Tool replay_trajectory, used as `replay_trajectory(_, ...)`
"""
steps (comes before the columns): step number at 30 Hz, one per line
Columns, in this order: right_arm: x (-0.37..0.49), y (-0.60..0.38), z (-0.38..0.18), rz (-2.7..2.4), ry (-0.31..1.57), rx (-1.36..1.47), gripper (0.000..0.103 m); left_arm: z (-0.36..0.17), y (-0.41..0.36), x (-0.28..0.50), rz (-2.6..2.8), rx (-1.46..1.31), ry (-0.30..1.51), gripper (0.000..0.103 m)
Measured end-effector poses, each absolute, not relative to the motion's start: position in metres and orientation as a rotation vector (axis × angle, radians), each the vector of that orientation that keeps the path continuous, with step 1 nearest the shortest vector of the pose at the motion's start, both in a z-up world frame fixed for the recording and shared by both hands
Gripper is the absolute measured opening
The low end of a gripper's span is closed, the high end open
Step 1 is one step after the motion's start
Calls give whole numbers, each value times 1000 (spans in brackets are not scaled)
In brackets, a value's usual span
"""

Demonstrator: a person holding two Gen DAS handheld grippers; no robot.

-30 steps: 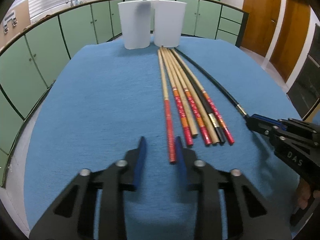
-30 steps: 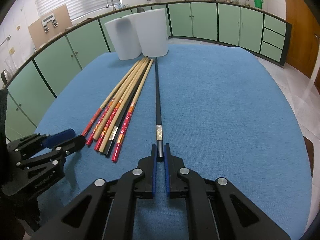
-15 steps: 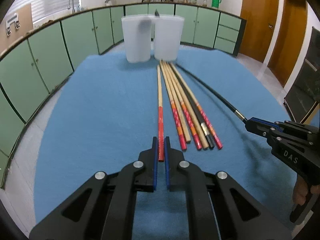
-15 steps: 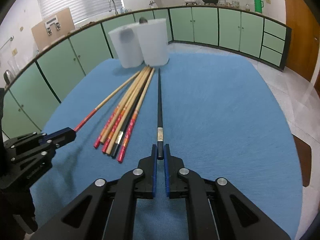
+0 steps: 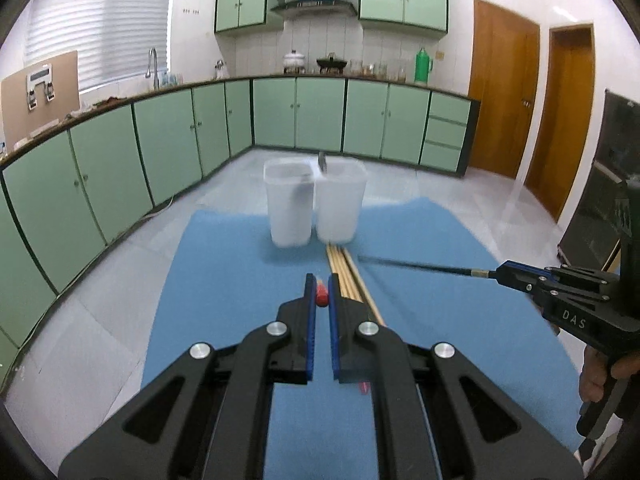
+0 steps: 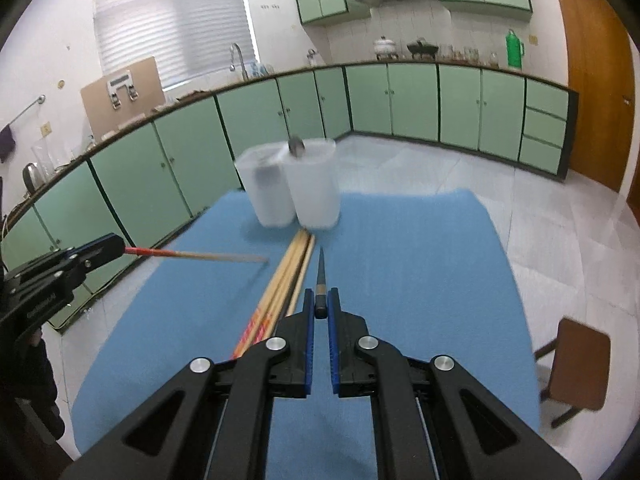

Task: Organize utensils
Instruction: 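Carry both chopsticks to the white holder and release them into it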

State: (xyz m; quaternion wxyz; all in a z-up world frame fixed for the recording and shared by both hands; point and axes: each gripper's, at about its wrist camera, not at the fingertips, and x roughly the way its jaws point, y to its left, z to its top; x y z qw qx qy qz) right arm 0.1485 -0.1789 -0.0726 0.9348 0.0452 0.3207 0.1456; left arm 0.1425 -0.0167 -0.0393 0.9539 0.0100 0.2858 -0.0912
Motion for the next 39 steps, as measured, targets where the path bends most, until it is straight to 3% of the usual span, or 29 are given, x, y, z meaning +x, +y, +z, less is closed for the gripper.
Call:
replay_trajectory(18,219,-171,22,406,616,14,6,26,-15,187,-263,-24,472,5)
replay_trajectory(32,278,-167,123,433,419,57,6,105,-11,223,-246,25,280,5)
replay_trajectory(39,322,-153,124,389,389,44,6,98,-14,273,-248,6,324,5)
